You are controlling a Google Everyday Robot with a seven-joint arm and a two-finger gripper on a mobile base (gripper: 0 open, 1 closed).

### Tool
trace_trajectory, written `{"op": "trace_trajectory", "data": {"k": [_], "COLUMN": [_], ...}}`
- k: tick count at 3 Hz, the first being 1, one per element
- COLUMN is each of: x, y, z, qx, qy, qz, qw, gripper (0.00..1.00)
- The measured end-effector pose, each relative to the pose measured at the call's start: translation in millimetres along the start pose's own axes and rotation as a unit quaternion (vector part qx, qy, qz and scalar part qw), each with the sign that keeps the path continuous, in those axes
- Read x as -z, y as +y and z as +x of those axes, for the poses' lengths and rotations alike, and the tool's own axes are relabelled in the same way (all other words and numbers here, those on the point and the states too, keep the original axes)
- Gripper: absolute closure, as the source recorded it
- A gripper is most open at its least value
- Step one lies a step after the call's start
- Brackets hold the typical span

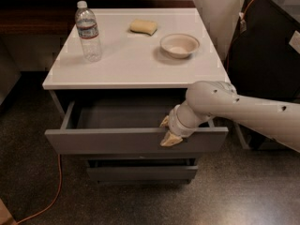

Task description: Place water bottle into top drawer

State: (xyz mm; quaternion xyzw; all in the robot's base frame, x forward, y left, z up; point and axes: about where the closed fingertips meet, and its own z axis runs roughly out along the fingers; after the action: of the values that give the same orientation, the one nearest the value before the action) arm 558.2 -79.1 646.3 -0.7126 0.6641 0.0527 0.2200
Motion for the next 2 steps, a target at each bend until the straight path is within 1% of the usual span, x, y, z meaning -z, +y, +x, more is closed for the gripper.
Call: {"op": "trace_trajectory", "data": {"k": [1, 2], "x": [5.3, 5.6], "y": [25.7, 26.8], "z": [-17.5, -17.7], "qx": [-0.014, -0.014], "qy": [-0.026, -0.026], "qz": [-0.014, -0.014], "qw": [0.9995, 0.9995], "gripper": [1.0, 0.82]}}
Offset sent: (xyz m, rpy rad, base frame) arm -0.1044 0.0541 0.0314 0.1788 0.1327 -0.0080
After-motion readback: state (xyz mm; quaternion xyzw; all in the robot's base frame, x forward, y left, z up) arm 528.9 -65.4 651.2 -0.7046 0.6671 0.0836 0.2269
